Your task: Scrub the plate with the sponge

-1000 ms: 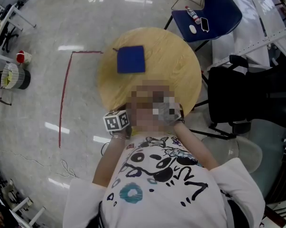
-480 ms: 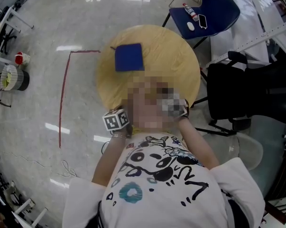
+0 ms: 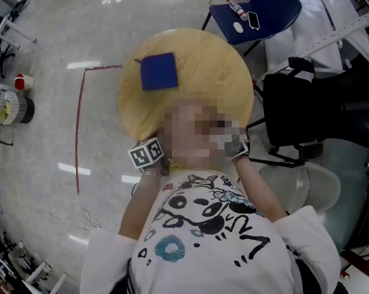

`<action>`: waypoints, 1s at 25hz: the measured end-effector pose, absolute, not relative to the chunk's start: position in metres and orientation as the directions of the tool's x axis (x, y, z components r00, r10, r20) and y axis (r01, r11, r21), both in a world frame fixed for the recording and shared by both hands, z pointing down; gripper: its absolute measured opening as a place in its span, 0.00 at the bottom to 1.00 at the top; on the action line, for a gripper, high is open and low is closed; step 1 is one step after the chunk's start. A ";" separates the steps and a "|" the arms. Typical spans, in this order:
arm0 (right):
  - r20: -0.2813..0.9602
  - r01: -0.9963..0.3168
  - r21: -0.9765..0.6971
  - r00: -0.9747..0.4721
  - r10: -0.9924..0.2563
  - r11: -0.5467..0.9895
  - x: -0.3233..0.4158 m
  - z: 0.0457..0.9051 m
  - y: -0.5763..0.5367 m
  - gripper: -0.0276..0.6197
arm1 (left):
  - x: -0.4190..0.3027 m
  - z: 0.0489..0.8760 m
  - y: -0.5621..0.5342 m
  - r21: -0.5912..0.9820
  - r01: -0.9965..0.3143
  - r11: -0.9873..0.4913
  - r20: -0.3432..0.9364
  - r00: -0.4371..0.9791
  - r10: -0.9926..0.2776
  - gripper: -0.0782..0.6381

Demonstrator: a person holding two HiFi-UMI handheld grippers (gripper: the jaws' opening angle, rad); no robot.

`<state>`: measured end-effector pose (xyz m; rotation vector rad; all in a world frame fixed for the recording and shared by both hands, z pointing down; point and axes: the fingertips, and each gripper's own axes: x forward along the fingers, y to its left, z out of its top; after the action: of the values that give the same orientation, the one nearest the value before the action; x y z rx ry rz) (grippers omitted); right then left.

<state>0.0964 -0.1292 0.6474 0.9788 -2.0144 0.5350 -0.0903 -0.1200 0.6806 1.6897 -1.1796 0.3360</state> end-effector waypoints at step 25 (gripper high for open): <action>0.816 -0.718 -0.160 -0.482 -0.318 0.677 0.036 0.654 -0.060 0.12 | -0.087 0.683 -0.120 0.584 -0.812 -0.005 0.679 0.492 -0.544 0.15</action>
<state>0.0364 -0.0604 0.6540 0.7956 -2.0837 0.6326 -0.0868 -0.1195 0.6828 1.6776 -1.1716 0.3157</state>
